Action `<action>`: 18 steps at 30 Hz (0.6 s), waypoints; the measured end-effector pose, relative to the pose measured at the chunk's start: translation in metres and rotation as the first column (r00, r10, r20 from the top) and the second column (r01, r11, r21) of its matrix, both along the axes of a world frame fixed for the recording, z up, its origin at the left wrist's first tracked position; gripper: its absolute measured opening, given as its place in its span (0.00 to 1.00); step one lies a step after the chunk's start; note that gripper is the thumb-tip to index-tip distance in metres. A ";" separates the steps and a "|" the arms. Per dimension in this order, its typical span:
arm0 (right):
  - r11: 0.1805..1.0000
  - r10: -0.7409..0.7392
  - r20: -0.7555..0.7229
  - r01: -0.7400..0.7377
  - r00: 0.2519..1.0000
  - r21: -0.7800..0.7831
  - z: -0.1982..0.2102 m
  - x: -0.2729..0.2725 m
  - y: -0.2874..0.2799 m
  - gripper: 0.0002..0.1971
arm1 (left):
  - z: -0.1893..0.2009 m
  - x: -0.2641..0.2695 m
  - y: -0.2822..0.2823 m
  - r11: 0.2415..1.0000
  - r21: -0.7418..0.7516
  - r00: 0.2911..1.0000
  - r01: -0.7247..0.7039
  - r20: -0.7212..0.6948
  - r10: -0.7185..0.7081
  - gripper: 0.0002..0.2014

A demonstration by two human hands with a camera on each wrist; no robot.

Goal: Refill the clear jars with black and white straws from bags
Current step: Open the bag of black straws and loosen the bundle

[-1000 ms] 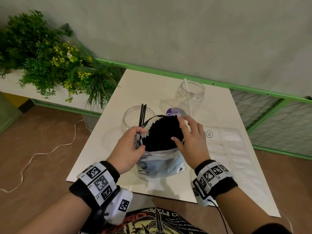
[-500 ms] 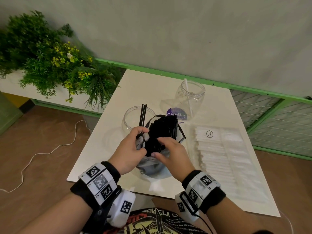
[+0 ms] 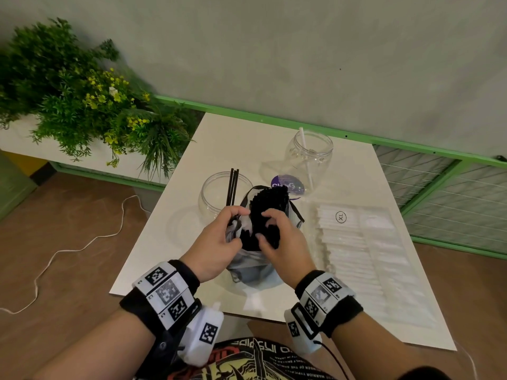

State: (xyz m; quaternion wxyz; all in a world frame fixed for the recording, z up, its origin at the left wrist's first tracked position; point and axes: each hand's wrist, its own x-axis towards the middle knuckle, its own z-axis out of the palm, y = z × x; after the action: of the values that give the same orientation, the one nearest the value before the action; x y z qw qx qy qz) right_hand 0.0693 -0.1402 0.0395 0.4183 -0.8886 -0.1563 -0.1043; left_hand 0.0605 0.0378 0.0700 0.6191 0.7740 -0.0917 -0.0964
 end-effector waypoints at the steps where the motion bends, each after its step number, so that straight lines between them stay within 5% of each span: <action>1: 1.000 -0.003 0.079 0.005 0.997 -0.024 0.002 0.001 -0.003 0.24 | -0.001 0.000 0.001 1.000 0.005 1.000 -0.007 -0.004 0.007 0.26; 6: 0.966 -0.037 0.360 0.125 0.932 -0.225 0.004 0.016 -0.032 0.16 | -0.006 0.001 0.007 0.996 0.049 0.997 -0.069 -0.016 0.069 0.26; 12: 0.840 -0.087 0.378 0.272 0.922 -0.470 0.014 0.020 -0.037 0.15 | -0.005 0.002 0.008 0.995 0.075 0.998 -0.061 -0.029 0.063 0.27; 16: 0.879 0.148 0.496 0.115 0.856 -0.462 0.024 0.004 -0.018 0.16 | -0.004 0.003 0.005 0.997 0.039 0.998 -0.061 -0.022 0.062 0.30; 18: 0.828 0.296 0.464 0.018 0.835 -0.560 0.024 0.001 -0.006 0.14 | -0.005 0.004 0.004 0.998 0.030 0.998 -0.063 -0.011 0.064 0.28</action>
State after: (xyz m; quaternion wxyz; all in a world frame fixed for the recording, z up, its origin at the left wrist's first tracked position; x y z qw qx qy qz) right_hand 0.0707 -0.1460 0.0633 0.0961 -0.8908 -0.3560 -0.2657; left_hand 0.0644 0.0416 0.0645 0.6106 0.7852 -0.0620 -0.0825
